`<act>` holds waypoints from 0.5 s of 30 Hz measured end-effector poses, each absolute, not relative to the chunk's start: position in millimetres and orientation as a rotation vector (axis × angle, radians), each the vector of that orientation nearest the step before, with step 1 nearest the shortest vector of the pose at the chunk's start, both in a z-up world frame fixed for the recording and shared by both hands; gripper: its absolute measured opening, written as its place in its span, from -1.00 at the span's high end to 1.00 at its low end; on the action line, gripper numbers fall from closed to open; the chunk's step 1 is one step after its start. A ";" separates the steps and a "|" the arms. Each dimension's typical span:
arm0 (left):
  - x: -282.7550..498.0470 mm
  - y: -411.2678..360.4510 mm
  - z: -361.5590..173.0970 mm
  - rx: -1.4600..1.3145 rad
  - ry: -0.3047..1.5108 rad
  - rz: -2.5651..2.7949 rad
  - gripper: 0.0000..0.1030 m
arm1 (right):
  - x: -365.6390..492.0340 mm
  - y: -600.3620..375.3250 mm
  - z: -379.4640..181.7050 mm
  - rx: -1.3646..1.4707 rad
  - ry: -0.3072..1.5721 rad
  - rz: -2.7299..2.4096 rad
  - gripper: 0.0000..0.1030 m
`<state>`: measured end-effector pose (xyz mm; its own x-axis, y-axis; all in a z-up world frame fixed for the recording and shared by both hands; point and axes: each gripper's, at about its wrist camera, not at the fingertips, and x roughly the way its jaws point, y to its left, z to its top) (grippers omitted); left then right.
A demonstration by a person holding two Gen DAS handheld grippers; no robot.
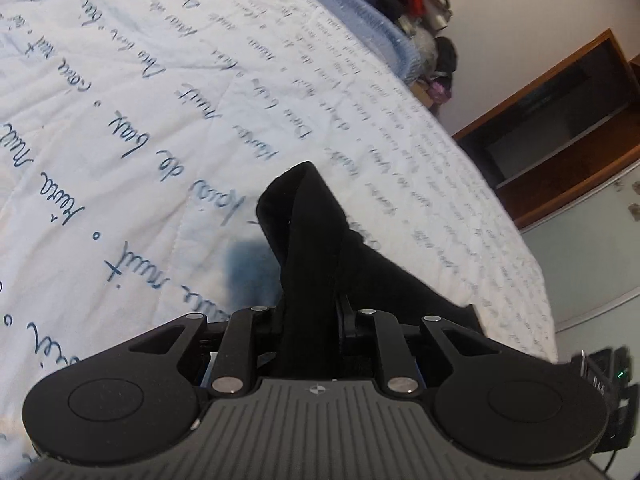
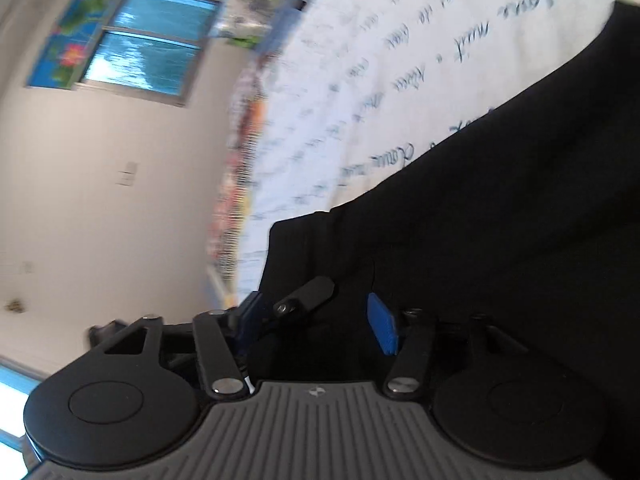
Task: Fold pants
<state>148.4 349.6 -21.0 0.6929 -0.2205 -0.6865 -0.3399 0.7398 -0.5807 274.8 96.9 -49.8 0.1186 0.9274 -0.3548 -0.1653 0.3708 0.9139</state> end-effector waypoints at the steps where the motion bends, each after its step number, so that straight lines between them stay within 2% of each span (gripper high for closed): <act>1: 145.6 344.7 -12.4 -0.760 0.808 0.055 0.64 | 270.0 82.5 -48.1 0.859 1.151 0.959 -0.46; 3: 141.0 330.0 6.6 -0.747 0.780 0.010 0.65 | 261.4 46.6 -50.6 0.932 1.127 0.964 -0.58; 8: 142.1 266.1 38.1 -0.695 0.768 -0.116 0.68 | 237.9 -50.8 -52.9 1.108 1.021 0.891 -0.58; 12: 154.6 199.6 36.7 -0.609 0.818 -0.204 0.68 | 224.5 -121.0 -52.7 1.221 0.894 0.827 -0.73; 15: 169.6 153.1 21.3 -0.535 0.863 -0.236 0.69 | 230.3 -141.4 -73.5 1.351 0.906 0.802 -0.79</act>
